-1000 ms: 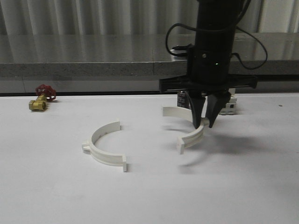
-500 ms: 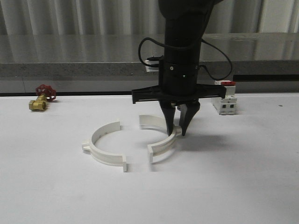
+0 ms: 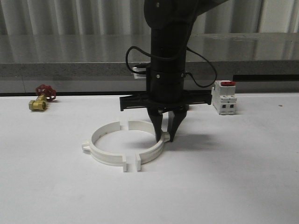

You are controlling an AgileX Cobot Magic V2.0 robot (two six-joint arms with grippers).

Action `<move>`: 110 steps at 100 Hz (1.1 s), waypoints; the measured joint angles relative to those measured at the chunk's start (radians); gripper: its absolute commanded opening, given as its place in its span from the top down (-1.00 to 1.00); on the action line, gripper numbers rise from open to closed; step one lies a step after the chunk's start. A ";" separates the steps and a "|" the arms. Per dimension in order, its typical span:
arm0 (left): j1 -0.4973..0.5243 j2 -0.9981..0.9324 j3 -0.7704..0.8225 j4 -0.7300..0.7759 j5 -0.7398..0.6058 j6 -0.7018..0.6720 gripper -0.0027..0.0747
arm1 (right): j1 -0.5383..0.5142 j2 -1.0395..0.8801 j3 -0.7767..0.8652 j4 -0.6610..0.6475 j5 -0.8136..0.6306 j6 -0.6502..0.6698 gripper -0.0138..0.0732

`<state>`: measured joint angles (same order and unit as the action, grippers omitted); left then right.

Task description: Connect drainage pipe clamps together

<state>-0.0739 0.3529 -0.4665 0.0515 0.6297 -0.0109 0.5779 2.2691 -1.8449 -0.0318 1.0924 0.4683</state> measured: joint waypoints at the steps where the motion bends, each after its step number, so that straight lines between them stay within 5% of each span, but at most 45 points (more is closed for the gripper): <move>1: 0.000 0.000 0.000 0.000 0.000 0.000 0.99 | 0.000 0.000 0.000 0.000 0.000 0.000 0.71; 21: 0.000 0.000 0.000 0.000 0.000 0.000 0.99 | 0.000 0.000 0.000 0.010 -0.022 0.002 0.57; 45: 0.000 0.000 0.000 0.000 0.000 0.000 0.99 | 0.002 0.000 0.000 0.042 -0.044 -0.004 -0.25; 77: 0.000 0.000 0.000 0.000 0.000 0.000 0.99 | 0.002 -0.002 0.000 0.049 -0.044 -0.006 -0.29; 89: 0.000 0.000 0.000 0.000 0.000 0.000 0.99 | 0.002 -0.024 0.000 0.049 -0.044 -0.006 -0.12; 110: 0.000 0.000 0.000 0.000 0.000 0.000 0.99 | 0.002 -0.121 0.028 0.039 -0.026 -0.006 0.79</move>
<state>-0.0739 0.3529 -0.4665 0.0515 0.6297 -0.0109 0.5801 2.1478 -1.8168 0.0068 1.0663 0.4624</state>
